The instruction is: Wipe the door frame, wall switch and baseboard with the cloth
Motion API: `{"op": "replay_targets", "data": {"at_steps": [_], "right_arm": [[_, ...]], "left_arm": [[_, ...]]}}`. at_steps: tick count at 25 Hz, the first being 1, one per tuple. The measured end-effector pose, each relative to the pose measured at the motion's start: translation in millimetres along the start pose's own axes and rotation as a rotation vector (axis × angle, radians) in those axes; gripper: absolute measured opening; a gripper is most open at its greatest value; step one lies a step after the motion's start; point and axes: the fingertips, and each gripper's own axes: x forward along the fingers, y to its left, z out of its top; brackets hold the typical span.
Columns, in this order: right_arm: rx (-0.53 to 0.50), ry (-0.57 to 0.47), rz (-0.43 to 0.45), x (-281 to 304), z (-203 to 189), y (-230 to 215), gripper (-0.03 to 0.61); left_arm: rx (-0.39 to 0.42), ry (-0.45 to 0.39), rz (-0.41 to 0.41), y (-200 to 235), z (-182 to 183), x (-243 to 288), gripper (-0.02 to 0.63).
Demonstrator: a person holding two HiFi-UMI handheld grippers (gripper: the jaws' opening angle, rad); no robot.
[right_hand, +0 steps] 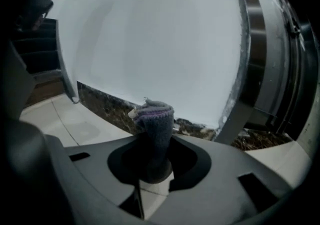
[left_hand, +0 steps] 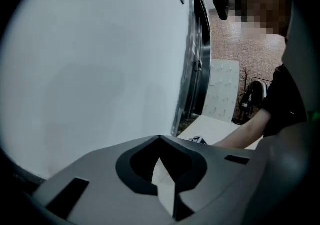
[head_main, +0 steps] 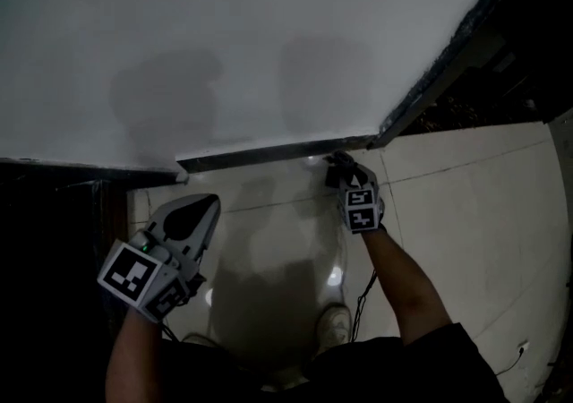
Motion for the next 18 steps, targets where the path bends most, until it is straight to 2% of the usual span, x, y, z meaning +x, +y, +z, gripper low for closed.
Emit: {"op": "replay_targets", "data": {"at_steps": [3, 6, 9, 11, 13, 16, 18], "right_arm": [[-0.037, -0.139, 0.08, -35.9, 57.5, 27.6, 0.091], [0.0, -0.262, 0.122, -82.2, 119.0, 41.3, 0.091], [0.032, -0.304, 0.135, -145.6, 178.0, 41.4, 0.089], [0.043, -0.31, 0.147, -200.8, 225.2, 31.0, 0.089], [0.034, -0.322, 0.149, -256.9, 279.6, 13.9, 0.089], [0.028, -0.333, 0.143, -329.0, 352.6, -8.1, 0.089], [0.047, -0.329, 0.118, -362.9, 386.0, -18.1, 0.089]], "left_arm": [[0.01, -0.084, 0.088, 25.1, 15.5, -15.0, 0.002], [0.04, -0.167, 0.166, 46.3, 32.3, -36.6, 0.002], [0.058, -0.222, 0.307, 60.2, 60.1, -74.8, 0.002], [0.093, -0.192, 0.38, 62.6, 100.8, -108.4, 0.002], [0.111, -0.146, 0.435, 70.9, 156.3, -145.3, 0.0], [0.025, -0.181, 0.524, 83.8, 240.0, -207.6, 0.0], [-0.011, -0.23, 0.544, 79.1, 277.3, -237.7, 0.0]]}}
